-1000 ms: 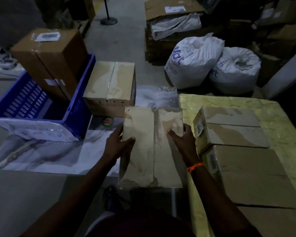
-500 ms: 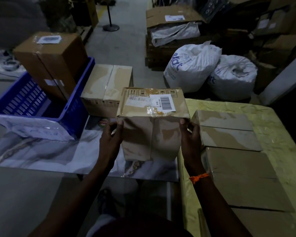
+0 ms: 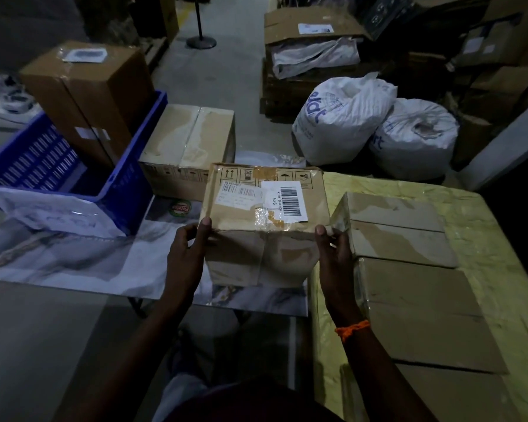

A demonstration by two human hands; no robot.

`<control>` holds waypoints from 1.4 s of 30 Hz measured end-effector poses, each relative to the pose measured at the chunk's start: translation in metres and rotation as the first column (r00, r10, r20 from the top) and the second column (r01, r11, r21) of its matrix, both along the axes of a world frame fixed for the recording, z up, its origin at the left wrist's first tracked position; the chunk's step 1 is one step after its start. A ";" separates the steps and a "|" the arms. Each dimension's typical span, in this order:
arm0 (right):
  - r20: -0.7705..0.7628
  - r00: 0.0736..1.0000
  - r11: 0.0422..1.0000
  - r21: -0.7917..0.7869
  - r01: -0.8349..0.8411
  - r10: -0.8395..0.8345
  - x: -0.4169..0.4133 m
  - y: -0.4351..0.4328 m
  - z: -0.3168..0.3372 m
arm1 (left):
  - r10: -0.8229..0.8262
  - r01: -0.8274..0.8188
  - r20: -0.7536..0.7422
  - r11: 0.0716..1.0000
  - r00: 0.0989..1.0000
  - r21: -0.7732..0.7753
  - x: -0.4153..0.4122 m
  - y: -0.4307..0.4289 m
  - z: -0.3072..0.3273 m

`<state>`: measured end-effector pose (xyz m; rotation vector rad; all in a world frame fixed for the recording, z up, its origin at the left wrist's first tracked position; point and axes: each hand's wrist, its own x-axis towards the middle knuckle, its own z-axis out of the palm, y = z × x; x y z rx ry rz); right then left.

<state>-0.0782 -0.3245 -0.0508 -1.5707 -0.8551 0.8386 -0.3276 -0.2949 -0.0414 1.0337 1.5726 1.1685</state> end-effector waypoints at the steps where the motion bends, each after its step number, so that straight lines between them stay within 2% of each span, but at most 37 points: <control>1: -0.004 1.000 1.000 0.002 -0.003 0.003 0.001 0.000 -0.001 | -0.002 0.002 -0.011 1.000 1.000 0.000 0.000 0.000 -0.001; 5: -0.012 1.000 1.000 0.020 -0.003 0.003 0.004 -0.001 -0.003 | -0.021 0.021 -0.018 1.000 1.000 0.002 -0.002 -0.001 -0.001; 8: -0.002 0.999 0.999 0.029 -0.033 0.033 0.007 0.005 -0.001 | -0.022 0.022 0.082 1.000 0.996 -0.009 -0.002 0.005 0.007; 18: 0.134 0.945 0.955 -0.043 -0.294 0.297 0.027 0.050 0.043 | -0.334 0.333 0.012 0.940 0.942 0.069 0.003 0.051 0.052; 23: 0.206 0.935 0.955 0.004 -0.296 0.289 0.032 0.040 0.048 | -0.324 0.318 0.046 0.941 0.945 0.116 0.005 0.045 0.045; 29: 0.194 0.938 0.951 0.058 -0.304 0.288 0.027 0.028 0.036 | -0.285 0.275 0.038 0.945 0.958 0.175 -0.005 0.031 0.031; 33: 0.193 0.926 0.941 0.030 -0.337 0.325 0.026 0.022 0.022 | -0.263 0.243 0.046 0.935 0.964 0.259 -0.009 0.018 0.018; 40: 0.123 0.945 0.950 0.031 -0.309 0.303 0.028 -0.006 0.000 | -0.173 0.169 -0.005 0.957 0.985 0.235 -0.017 -0.007 -0.007; 42: 0.096 0.956 0.959 0.027 -0.283 0.279 0.027 -0.016 -0.005 | -0.145 0.148 -0.030 0.973 0.989 0.178 -0.021 -0.012 -0.010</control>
